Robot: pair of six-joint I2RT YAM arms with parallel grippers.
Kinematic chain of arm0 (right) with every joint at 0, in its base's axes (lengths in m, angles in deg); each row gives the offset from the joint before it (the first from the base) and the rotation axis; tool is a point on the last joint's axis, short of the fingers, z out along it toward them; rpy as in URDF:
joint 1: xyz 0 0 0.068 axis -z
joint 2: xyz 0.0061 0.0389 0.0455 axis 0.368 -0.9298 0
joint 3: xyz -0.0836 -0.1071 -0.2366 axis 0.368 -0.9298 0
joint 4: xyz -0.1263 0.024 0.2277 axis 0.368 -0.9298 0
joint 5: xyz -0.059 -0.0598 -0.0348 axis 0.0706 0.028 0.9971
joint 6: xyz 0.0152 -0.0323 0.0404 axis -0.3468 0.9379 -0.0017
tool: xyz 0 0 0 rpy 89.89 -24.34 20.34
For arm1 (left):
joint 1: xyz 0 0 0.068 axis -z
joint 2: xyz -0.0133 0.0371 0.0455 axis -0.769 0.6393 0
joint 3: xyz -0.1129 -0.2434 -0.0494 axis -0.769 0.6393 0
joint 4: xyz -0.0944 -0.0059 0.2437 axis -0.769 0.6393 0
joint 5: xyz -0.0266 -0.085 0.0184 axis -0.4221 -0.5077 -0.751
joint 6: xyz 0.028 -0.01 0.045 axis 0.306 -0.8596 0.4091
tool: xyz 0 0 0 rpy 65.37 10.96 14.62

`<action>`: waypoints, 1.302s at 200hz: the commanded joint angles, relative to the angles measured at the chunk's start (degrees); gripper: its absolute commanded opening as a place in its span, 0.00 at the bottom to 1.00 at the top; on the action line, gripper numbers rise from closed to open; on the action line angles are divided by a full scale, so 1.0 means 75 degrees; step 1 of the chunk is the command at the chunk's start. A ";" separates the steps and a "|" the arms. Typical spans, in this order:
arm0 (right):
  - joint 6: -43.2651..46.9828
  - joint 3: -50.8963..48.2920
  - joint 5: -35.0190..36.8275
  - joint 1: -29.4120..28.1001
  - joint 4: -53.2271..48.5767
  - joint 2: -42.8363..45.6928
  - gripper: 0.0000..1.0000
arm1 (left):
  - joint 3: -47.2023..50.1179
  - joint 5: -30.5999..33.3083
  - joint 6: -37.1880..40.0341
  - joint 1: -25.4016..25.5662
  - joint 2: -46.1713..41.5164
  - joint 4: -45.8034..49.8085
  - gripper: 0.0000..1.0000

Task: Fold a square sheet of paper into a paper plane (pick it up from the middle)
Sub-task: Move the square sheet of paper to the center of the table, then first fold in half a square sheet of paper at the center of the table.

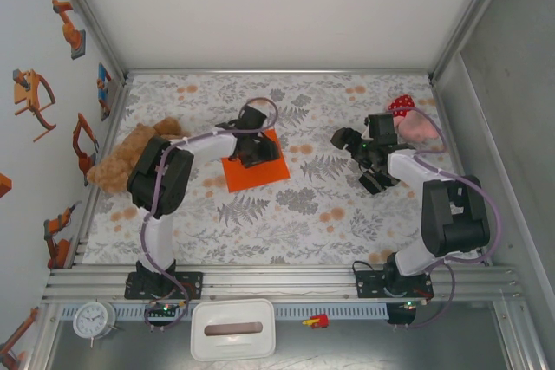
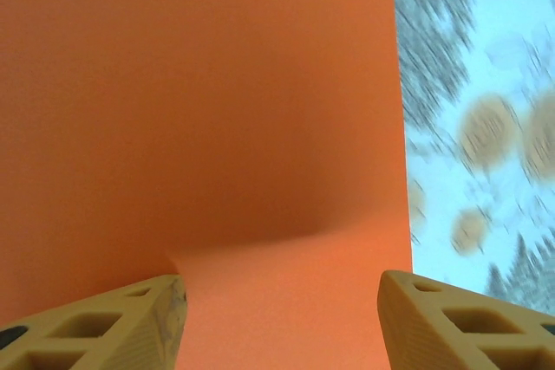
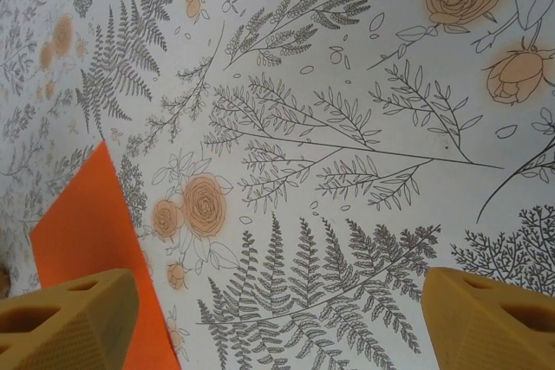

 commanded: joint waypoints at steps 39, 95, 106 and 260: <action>-0.0119 -0.0116 0.0192 -0.0139 -0.0436 0.0215 0.80 | 0.0521 -0.0652 -0.1283 0.1585 -0.0202 0.0468 0.51; -0.0035 -0.0184 -0.0225 -0.0683 -0.0773 0.0347 0.63 | 0.0517 -0.0105 -0.1380 0.1452 -0.1555 0.0356 0.49; 0.0029 -0.0144 -0.0372 -0.0920 -0.0892 0.0279 0.57 | 0.0785 0.0127 -0.1485 0.1326 -0.1800 0.0282 0.49; 0.0462 0.0464 -0.0746 -0.2420 -0.1675 -0.1204 0.37 | 0.2721 0.0003 -0.2729 0.0722 -0.1942 -0.0793 0.49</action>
